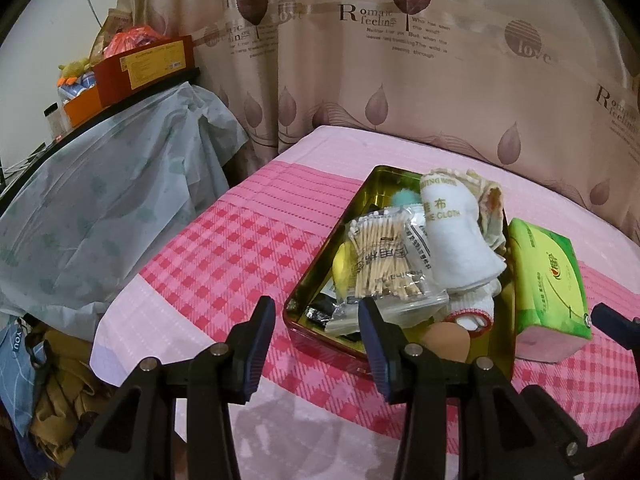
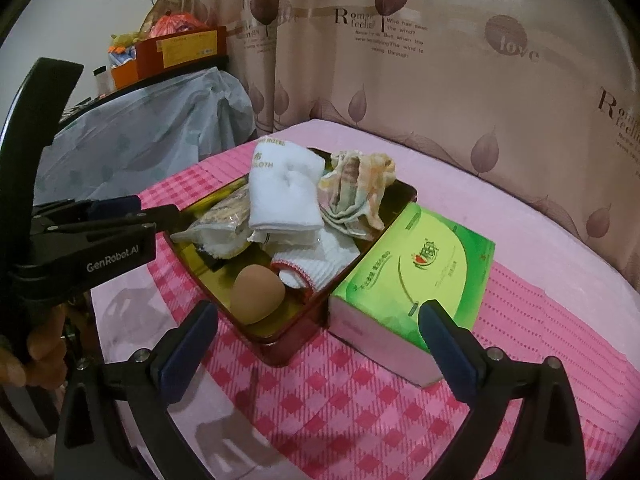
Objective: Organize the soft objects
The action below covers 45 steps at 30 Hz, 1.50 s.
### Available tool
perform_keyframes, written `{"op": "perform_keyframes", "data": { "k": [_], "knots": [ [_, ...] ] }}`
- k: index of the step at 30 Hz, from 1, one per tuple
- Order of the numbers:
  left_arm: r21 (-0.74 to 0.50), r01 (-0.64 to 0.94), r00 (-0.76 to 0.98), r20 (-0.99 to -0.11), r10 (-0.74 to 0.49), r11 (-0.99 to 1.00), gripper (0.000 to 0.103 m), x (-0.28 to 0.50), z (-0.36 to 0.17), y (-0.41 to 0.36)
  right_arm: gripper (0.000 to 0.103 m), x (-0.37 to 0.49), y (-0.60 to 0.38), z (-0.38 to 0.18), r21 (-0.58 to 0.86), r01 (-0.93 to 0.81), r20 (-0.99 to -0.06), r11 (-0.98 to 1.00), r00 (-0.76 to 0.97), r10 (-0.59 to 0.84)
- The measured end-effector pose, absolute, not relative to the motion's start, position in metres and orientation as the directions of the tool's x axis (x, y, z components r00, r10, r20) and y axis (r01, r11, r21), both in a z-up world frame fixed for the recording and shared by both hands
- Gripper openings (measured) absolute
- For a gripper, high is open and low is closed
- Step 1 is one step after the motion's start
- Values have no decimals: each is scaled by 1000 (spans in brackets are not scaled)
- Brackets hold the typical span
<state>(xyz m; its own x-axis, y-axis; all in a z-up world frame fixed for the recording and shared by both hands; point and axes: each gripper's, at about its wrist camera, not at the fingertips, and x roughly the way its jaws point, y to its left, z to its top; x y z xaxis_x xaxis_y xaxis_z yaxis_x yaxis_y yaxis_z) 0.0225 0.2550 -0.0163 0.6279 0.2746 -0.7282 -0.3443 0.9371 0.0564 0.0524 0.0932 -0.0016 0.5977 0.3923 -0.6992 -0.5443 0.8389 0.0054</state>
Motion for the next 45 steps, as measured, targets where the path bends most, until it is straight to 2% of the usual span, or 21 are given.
{"op": "perform_keyframes", "data": {
  "k": [45],
  "knots": [
    [63, -345, 624, -730, 279, 937, 44, 23, -17, 254, 100, 53, 98, -9, 13, -551, -724, 834, 571, 388]
  ]
}}
